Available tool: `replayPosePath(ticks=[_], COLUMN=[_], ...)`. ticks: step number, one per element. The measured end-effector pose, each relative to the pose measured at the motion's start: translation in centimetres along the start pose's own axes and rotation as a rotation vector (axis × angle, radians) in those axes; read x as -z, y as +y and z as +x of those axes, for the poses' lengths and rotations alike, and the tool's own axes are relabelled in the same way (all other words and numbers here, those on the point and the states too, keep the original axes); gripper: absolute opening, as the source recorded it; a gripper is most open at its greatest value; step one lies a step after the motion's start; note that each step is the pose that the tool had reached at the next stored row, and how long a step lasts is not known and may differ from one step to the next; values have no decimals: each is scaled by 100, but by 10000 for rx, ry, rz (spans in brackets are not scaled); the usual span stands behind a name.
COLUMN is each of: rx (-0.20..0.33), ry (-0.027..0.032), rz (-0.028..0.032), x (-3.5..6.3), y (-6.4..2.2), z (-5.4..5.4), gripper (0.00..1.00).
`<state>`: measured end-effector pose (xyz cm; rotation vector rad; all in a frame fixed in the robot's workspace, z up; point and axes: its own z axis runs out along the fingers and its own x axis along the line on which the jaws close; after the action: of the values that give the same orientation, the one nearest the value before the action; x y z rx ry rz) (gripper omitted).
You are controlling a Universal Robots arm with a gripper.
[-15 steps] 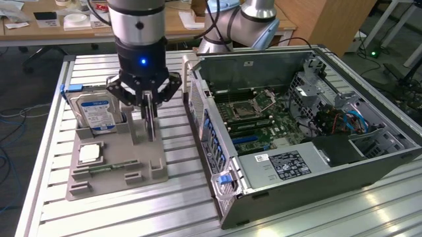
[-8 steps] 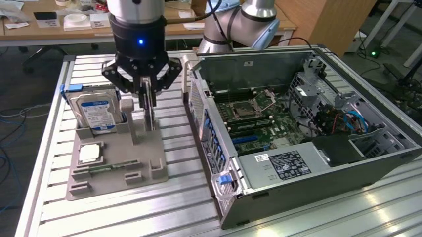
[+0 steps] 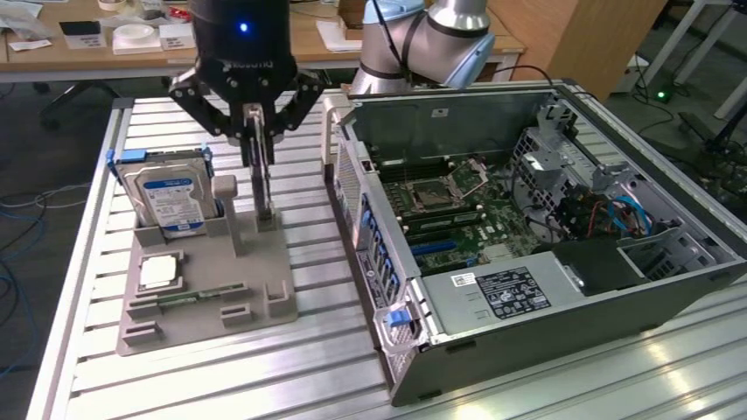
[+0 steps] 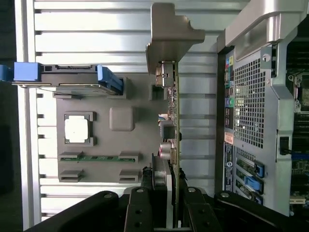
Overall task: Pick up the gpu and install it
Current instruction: 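Pick up the gpu and move the gpu toward the slot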
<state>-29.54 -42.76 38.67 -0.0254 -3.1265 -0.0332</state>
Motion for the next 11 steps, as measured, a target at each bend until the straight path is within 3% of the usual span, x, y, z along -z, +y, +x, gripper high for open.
replayPosePath(ticks=[7,11], rx=[0,1], ry=[1,-1], rz=[1,-5], x=[274,294], y=[6,6], z=[4,4], gripper=[28,28])
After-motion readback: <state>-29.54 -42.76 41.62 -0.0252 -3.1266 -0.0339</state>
